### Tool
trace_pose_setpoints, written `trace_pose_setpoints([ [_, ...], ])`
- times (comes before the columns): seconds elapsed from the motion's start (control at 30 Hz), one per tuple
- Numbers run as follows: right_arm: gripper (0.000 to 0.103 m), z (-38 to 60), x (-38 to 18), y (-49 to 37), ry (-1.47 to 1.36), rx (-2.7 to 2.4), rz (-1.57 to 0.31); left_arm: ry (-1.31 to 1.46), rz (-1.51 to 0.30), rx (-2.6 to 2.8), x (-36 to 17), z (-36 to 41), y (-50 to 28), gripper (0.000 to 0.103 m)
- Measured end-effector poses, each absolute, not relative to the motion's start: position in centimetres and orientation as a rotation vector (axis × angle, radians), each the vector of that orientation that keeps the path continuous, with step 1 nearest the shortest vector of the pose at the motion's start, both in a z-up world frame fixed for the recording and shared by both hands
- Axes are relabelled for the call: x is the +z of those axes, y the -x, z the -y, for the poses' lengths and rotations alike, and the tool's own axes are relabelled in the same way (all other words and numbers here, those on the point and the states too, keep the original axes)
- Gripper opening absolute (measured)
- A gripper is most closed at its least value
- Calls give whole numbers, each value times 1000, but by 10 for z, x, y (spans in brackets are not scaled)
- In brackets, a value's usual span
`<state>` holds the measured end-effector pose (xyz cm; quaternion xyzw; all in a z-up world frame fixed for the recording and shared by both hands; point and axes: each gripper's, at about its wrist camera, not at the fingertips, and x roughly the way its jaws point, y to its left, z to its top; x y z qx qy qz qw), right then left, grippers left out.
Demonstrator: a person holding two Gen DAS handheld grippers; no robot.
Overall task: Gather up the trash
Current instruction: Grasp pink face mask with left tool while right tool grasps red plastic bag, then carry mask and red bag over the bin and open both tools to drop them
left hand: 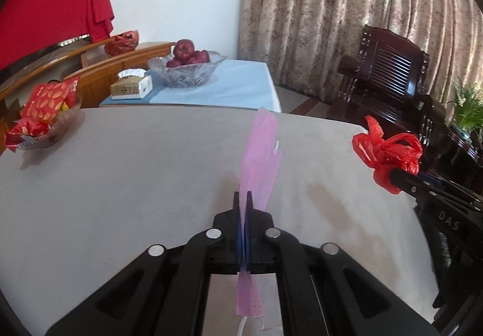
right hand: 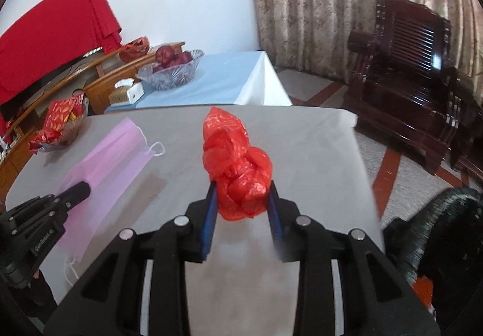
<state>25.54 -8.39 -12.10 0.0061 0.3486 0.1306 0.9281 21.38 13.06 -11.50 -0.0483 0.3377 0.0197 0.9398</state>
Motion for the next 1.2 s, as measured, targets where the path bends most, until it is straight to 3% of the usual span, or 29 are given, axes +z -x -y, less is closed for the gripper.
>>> trace_pose_setpoints([
  [1.2,31,236,-44,-65,-11,29,-567,-5,-596,-263,-47,26,-103,2],
])
